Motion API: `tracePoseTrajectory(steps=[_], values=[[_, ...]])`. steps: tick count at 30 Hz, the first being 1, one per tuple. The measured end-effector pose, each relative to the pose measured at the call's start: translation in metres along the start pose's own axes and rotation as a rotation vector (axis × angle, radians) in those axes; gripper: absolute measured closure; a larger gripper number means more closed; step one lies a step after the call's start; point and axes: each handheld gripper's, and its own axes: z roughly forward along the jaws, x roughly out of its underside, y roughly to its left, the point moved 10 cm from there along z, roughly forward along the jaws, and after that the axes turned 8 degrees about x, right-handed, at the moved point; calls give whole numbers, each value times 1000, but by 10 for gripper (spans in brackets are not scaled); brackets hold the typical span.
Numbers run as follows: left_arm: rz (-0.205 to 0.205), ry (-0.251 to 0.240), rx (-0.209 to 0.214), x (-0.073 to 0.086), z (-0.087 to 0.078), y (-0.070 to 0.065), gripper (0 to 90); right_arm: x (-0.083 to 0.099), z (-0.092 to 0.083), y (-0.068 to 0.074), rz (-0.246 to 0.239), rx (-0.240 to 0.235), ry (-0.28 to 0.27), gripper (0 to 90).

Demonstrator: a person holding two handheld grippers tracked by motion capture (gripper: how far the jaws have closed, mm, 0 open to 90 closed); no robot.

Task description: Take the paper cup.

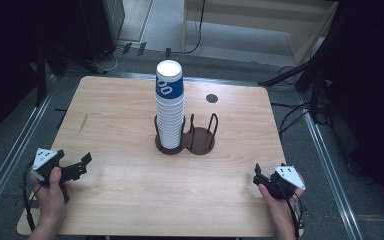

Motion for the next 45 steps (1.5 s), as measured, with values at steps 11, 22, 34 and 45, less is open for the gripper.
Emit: tracePoseTrajectory(steps=[11, 22, 34, 45], values=[[-2, 3, 9, 1, 0, -1, 0, -41, -22, 15, 131, -46, -72, 126], [-16, -16, -32, -3, 1, 4, 0, -85, -38, 64, 114, -166, -108, 95], [-40, -14, -14, -2, 1, 5, 0, -137, -60, 128, 87, -307, -156, 73], [-26, -1, 10, -1, 2, 2, 0, -159, -60, 158, 74, -340, -177, 69]])
